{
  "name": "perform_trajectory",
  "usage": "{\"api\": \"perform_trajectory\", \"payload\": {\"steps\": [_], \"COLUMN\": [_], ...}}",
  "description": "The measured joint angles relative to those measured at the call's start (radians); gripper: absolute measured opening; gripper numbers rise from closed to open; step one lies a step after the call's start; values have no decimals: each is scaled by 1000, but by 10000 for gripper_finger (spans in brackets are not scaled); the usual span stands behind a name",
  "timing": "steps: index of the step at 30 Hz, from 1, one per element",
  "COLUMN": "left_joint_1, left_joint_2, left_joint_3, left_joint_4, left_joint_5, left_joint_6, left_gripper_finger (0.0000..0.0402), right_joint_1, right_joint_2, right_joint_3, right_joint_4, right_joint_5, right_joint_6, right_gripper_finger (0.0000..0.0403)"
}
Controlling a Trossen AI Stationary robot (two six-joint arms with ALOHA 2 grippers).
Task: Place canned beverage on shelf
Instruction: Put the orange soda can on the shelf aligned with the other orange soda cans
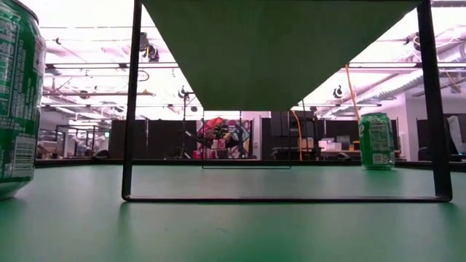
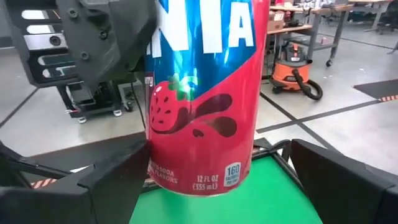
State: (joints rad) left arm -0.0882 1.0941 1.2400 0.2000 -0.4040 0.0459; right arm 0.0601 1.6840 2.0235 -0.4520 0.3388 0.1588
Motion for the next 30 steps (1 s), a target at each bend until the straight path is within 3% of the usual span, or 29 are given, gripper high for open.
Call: {"api": "perform_trajectory", "payload": {"steps": [30], "left_joint_1": [-36], "left_joint_2": [61], "left_joint_3": [2], "left_joint_4": [52], "left_joint_5": [-111], "left_joint_6": [-13], "left_gripper_finger": [279], "right_joint_1": [-45], "right_joint_2": [73], "right_joint_3": [-1], "right_joint_4": [57], "right_joint_5": [-81], "right_joint_6": [-45], "right_gripper_finger": [376]}}
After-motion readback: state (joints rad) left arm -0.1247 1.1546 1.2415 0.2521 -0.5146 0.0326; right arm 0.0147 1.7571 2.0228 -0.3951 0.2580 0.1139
